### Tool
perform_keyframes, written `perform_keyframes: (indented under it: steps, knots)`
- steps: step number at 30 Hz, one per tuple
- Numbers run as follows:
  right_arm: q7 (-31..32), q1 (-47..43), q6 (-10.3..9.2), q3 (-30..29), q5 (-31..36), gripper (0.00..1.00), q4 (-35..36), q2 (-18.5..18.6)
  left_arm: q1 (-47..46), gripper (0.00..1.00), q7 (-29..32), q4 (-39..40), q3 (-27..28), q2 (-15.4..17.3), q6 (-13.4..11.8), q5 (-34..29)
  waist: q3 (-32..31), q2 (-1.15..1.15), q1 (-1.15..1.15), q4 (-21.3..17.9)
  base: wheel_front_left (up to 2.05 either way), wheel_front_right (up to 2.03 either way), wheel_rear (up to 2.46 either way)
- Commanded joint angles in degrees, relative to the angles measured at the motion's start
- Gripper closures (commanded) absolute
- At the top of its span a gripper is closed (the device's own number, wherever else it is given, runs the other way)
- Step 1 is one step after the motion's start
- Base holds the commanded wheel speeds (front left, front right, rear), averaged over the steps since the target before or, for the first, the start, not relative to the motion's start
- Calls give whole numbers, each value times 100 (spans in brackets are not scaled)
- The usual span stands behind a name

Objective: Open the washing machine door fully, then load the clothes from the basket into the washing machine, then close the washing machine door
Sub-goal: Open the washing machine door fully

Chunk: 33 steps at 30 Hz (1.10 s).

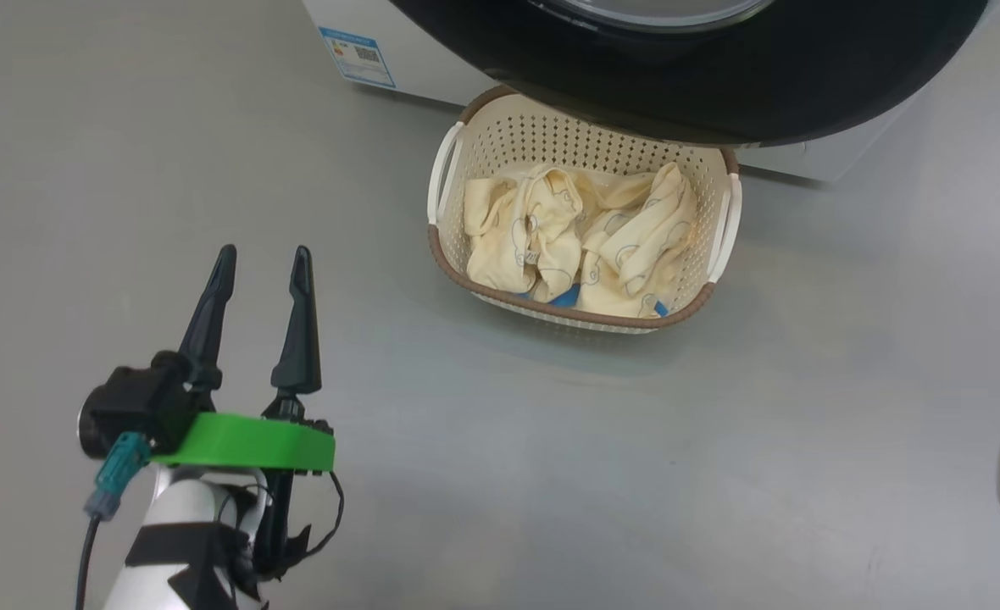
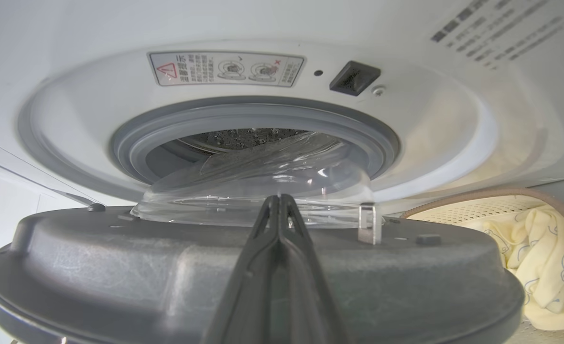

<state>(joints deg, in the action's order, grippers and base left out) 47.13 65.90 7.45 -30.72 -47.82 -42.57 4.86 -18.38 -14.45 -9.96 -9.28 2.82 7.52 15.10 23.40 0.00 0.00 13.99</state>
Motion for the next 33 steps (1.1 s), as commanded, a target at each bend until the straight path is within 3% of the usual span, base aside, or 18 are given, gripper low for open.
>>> perform_keyframes:
  steps: [1,19,26,33]
  knots:
    - [162,-50,3,283,-170,100,223,-198,50,0,-55,181,184,181,-4,-77,-116,0,0,-42,0,0,0]
    - [486,-1430,3,1552,-1357,100,1056,-198,235,0,-55,227,16,522,-3,-135,-702,0,0,-197,0,0,0]
    - [411,-1921,3,2246,-1907,100,1371,-198,316,0,-55,256,-156,828,-3,-3,-896,0,0,-255,0,0,0]
    - [199,-2242,3,2905,-2389,100,1549,-198,351,0,-55,244,-147,887,-3,45,-993,0,0,-278,0,0,0]
